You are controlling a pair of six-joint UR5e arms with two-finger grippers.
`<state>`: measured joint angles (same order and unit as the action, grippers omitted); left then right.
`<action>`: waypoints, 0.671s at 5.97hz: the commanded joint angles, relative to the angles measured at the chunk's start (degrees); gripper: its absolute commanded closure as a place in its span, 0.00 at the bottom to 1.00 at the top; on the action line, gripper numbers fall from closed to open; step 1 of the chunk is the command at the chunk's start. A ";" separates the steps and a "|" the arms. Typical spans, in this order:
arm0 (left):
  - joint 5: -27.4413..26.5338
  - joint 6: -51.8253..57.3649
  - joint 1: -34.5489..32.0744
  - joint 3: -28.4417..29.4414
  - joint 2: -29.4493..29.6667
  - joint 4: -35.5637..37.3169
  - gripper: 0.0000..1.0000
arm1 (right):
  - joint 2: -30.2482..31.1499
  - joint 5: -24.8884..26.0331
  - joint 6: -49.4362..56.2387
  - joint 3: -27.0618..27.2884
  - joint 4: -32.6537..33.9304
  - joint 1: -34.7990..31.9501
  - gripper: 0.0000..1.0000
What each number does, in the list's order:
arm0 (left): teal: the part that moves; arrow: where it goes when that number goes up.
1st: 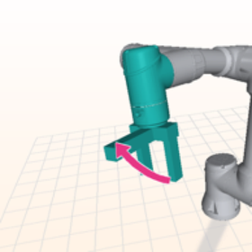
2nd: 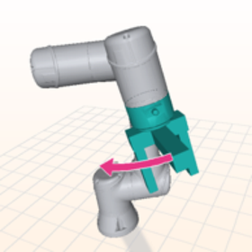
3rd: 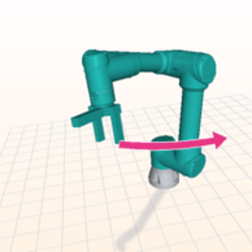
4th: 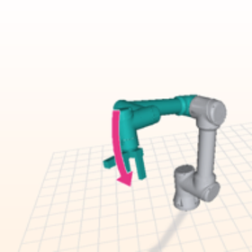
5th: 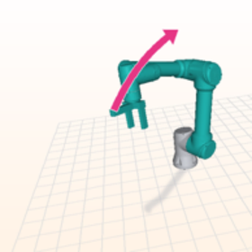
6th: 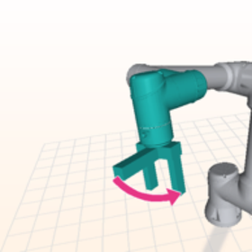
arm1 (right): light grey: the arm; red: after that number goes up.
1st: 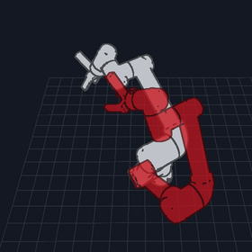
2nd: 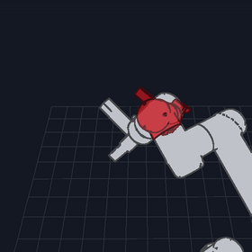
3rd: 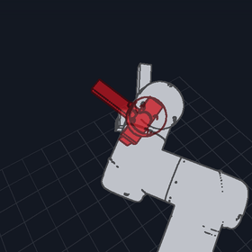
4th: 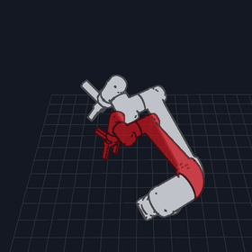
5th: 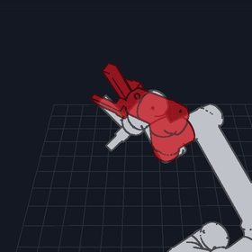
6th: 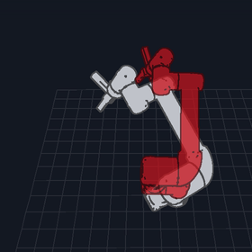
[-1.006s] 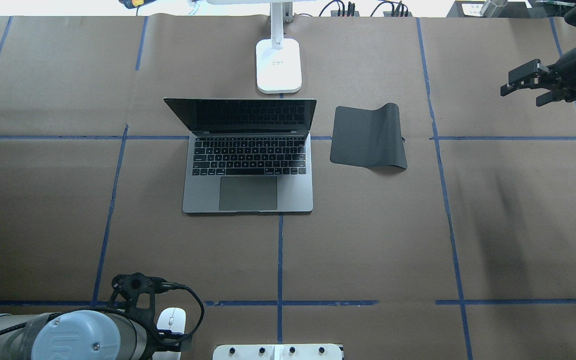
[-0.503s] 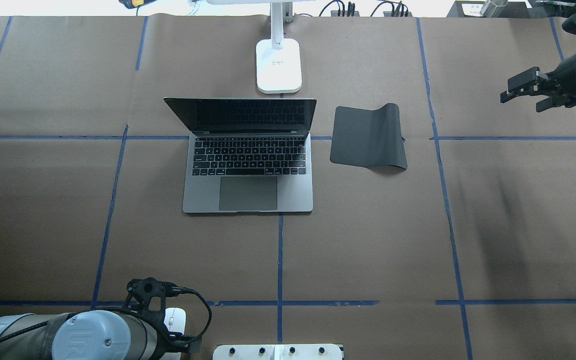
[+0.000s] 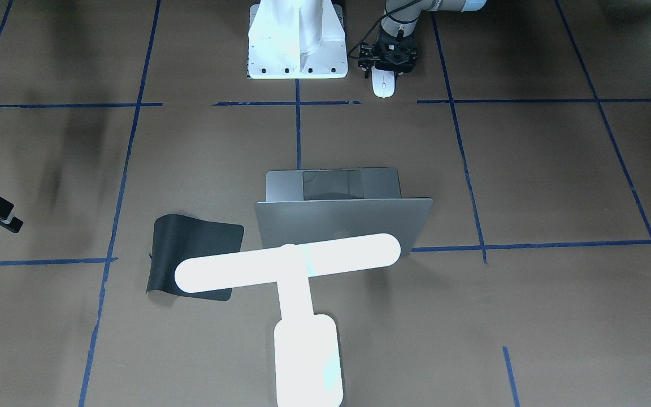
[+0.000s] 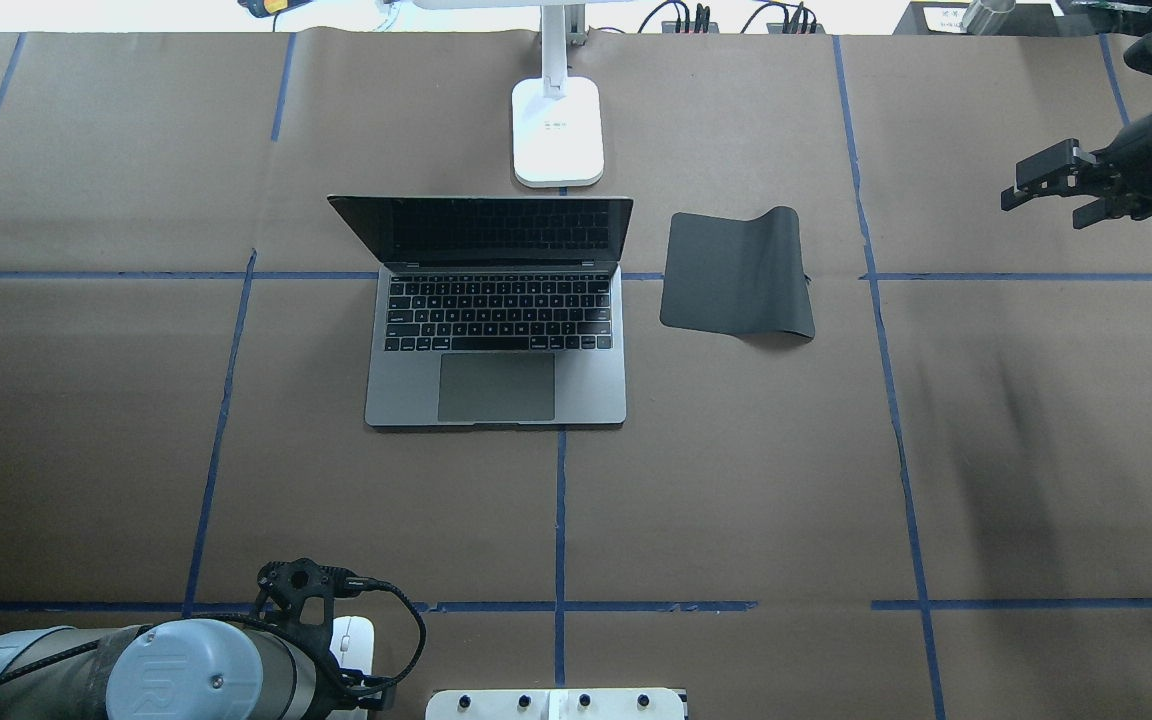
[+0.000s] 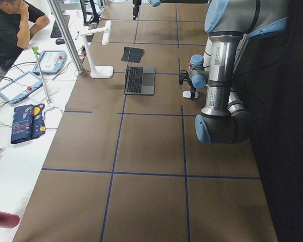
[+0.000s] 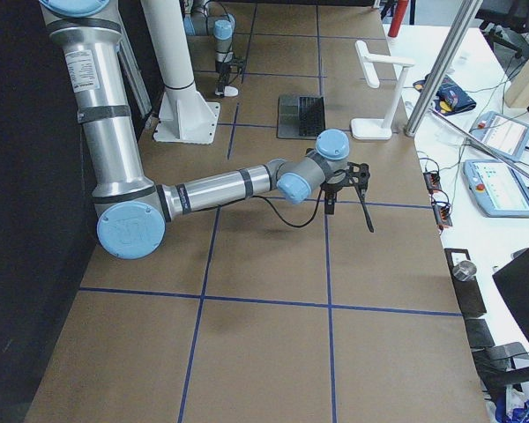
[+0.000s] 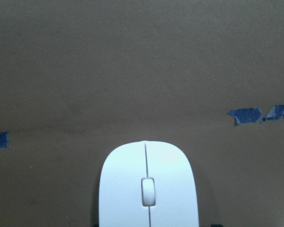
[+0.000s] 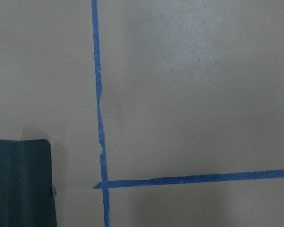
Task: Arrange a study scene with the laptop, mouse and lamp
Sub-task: 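Grasp the white mouse with the left gripper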
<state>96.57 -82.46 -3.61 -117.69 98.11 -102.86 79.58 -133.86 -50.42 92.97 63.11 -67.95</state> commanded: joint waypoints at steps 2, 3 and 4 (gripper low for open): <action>0.37 -0.25 -4.36 -5.78 5.63 6.65 1.00 | 0.74 -0.17 0.06 1.42 0.00 -0.08 0.00; 0.11 0.45 -6.04 -4.32 13.52 9.32 1.00 | 1.27 -0.26 0.06 2.30 0.00 0.01 0.00; 0.20 2.89 -7.89 -0.04 21.17 9.25 1.00 | 1.28 -0.26 0.06 2.48 0.00 0.01 0.00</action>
<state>96.78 -81.31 -9.71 -120.70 112.17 -94.53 80.69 -134.09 -50.36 95.05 63.11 -67.96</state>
